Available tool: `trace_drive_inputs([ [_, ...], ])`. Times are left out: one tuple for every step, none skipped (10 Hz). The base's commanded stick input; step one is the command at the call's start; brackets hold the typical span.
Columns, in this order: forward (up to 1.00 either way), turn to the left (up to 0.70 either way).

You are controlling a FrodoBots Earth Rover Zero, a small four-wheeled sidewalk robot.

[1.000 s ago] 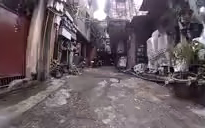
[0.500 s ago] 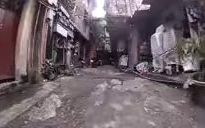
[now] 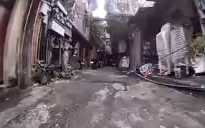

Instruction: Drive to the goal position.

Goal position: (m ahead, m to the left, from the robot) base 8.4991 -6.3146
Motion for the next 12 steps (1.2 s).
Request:
trace_drive_inputs([
  [0.70, 0.00],
  [0.70, 0.00],
  [0.70, 0.00],
  [0.70, 0.00],
  [0.70, 0.00],
  [0.70, 0.00],
  [0.70, 0.00],
  [0.70, 0.00],
  [0.70, 0.00],
  [0.70, 0.27],
  [0.70, 0.00],
  [0.70, 0.00],
])
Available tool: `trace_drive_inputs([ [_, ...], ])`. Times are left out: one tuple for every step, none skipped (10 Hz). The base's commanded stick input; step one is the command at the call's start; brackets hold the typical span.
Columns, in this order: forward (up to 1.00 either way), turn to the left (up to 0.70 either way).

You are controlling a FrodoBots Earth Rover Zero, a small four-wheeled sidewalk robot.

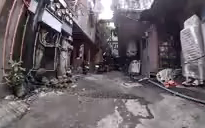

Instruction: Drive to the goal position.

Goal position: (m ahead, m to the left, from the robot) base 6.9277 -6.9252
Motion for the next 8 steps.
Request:
trace_drive_inputs([
  [0.70, 0.00],
  [0.70, 0.00],
  [0.70, 0.00],
  [0.70, 0.00],
  [0.70, 0.00],
  [0.70, 0.00],
  [0.70, 0.00],
  [0.70, 0.00],
])
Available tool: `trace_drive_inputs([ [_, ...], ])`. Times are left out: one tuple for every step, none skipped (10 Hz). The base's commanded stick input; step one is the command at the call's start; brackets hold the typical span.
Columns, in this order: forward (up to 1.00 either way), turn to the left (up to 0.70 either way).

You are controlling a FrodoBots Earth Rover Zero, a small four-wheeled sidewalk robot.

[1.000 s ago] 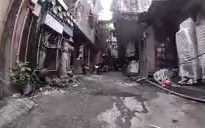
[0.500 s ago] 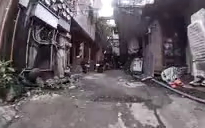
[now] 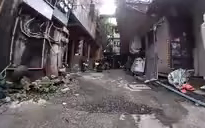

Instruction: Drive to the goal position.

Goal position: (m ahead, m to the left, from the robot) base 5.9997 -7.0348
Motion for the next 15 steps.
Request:
trace_drive_inputs([
  [0.70, 0.00],
  [0.70, 0.00],
  [0.70, 0.00],
  [0.70, 0.00],
  [0.70, 0.00],
  [0.70, 0.00],
  [0.70, 0.00],
  [0.70, 0.00],
  [0.70, 0.00],
  [0.70, 0.00],
  [0.70, 0.00],
  [0.70, 0.00],
  [0.70, 0.00],
  [0.70, 0.00],
  [0.70, 0.00],
])
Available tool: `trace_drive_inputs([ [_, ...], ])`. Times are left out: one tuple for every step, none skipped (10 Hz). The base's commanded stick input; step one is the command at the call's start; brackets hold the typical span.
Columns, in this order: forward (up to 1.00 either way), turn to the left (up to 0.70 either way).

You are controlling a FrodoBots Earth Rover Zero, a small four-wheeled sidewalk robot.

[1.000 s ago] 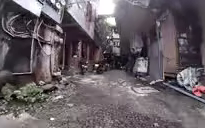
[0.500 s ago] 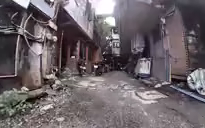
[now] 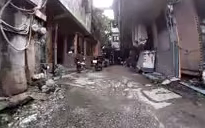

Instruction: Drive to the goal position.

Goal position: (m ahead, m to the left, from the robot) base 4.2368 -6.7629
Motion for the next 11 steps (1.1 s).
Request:
trace_drive_inputs([
  [0.70, 0.00],
  [0.70, 0.00],
  [0.70, 0.00],
  [0.70, 0.00],
  [0.70, 0.00],
  [0.70, 0.00],
  [0.70, 0.00],
  [0.70, 0.00],
  [0.70, 0.00],
  [0.70, 0.00],
  [0.70, 0.07],
])
